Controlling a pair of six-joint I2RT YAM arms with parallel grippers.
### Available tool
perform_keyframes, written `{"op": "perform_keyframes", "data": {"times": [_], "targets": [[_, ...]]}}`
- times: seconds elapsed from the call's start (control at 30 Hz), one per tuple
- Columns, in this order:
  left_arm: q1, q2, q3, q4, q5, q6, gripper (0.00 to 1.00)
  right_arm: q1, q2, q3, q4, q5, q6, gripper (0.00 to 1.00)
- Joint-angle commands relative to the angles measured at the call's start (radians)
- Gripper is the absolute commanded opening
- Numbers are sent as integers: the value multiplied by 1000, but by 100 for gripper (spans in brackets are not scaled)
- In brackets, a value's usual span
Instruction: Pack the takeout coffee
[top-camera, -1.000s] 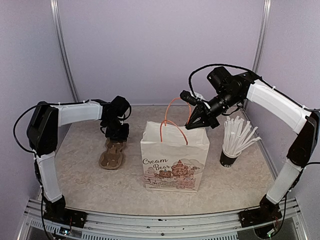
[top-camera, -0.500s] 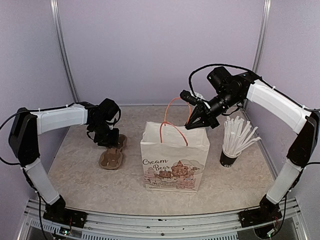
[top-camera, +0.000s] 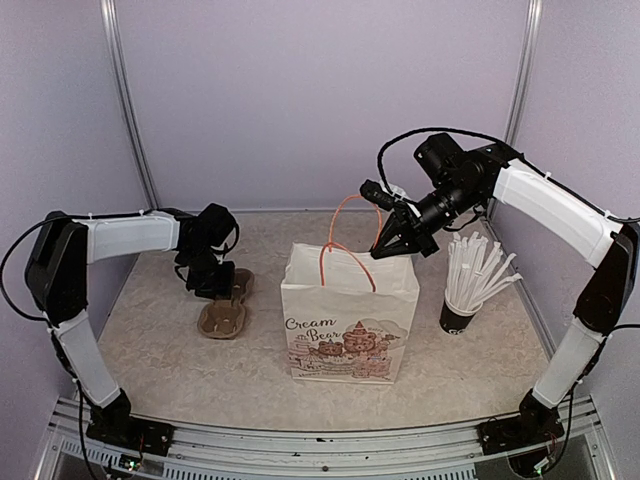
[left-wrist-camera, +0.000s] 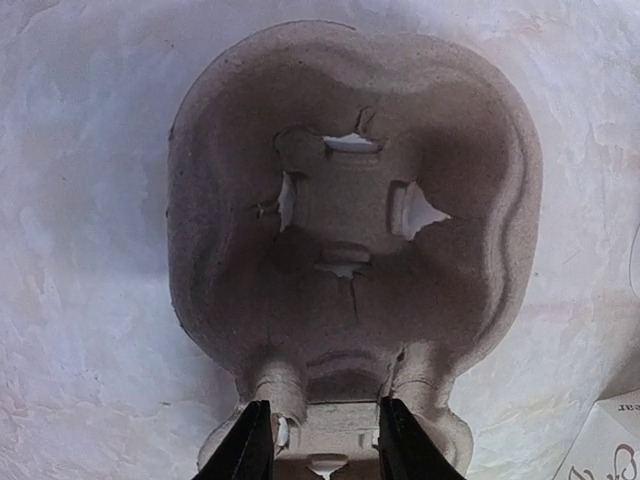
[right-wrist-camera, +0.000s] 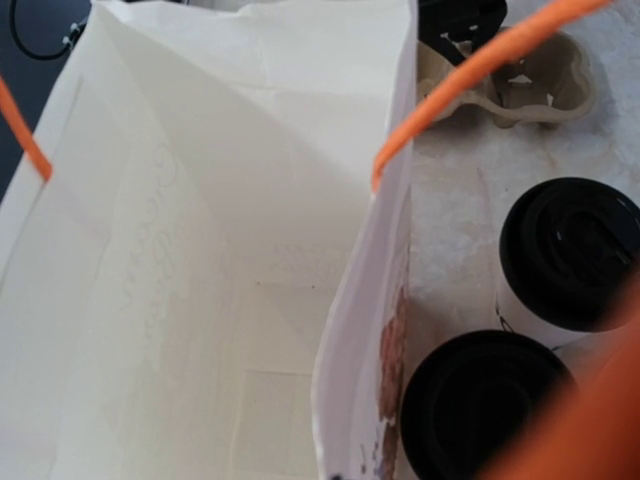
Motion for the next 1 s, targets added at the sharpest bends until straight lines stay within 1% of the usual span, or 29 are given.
{"op": "perform_keyframes", "data": {"times": [0.0,0.23,0.37,0.6,0.73,0.83,0.97], "targets": [[-5,35,4,22,32,-1,36,12,0,-1,-20,3,9,0],[-10,68,16,10,20,-8,37,12,-5,-9,-18,3,7,0],[-12,81,22,9,16,-7,35,12,-7,-12,-17,3,7,0],[-36,82,66,-41,6,-8,26,12,-8,-11,-17,3,9,0],[-56,21,147,-133,-37,-19,24,12,-8,-8,-21,0,11,0],[-67,-61,233,-192,-57,-26,23,14,-7,-6,-31,-12,7,0],[-101,-169,377,-194,-49,16,21,21,-2,7,-53,-39,-2,0]]}}
